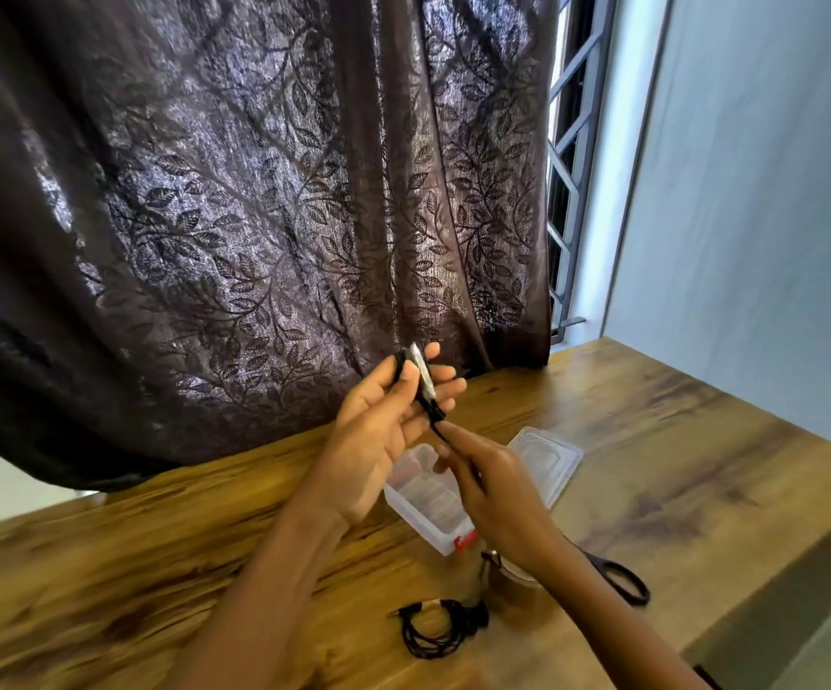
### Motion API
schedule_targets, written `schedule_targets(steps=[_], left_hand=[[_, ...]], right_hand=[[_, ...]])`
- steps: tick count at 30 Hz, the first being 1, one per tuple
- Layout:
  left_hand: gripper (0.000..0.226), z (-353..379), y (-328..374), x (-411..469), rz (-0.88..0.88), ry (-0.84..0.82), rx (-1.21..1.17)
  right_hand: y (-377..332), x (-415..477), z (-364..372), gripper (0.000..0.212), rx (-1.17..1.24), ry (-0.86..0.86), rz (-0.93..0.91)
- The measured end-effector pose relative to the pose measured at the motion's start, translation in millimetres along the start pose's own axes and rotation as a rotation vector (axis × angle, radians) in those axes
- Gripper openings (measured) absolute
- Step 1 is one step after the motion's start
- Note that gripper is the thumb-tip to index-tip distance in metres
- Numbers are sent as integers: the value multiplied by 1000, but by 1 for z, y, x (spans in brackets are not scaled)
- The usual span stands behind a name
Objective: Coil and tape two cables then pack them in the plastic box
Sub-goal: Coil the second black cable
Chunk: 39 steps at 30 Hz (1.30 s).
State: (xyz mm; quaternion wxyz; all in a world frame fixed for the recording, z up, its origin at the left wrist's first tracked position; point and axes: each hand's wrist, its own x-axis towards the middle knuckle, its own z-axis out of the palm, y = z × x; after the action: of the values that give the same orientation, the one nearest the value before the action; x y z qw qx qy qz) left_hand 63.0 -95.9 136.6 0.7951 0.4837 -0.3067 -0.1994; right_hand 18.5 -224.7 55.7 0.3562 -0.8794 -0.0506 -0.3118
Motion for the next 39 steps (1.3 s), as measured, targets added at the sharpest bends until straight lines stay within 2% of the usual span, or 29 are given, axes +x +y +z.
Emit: schedule_targets(steps=[2,6,8,12,16,20,23,28,32,39], left_hand=[[33,-6,1,1,17,38,33],[44,-18,1,4,15,104,133],[52,-24,-1,5,-14,148,173],[47,-29,-9,6,-78,177,250],[42,-27,-15,4,-109,144,296],[50,-19,-20,0,-124,67,404],[47,-11,-23,-2,-135,-10,485],[49,8,-24,-13,-84,-116,502],[54,19,-19,-21,-96,-166,419],[47,22,-6,-21,-63,-120,226]], right_hand=[[-1,-6,-2,45,-69,-58,25],[-2,-16,-12,41,-197,-137,26],[-6,-17,-22,36,-244,-115,-7],[-22,-9,-49,21,-402,6,-211],[-40,4,-72,30,-266,-3,-272],[-56,20,-87,20,-128,10,-348],[-60,34,-91,14,-104,61,-358],[-58,55,-98,14,-3,200,-323],[-42,66,-94,14,80,261,-198],[-8,53,-63,12,240,269,19]])
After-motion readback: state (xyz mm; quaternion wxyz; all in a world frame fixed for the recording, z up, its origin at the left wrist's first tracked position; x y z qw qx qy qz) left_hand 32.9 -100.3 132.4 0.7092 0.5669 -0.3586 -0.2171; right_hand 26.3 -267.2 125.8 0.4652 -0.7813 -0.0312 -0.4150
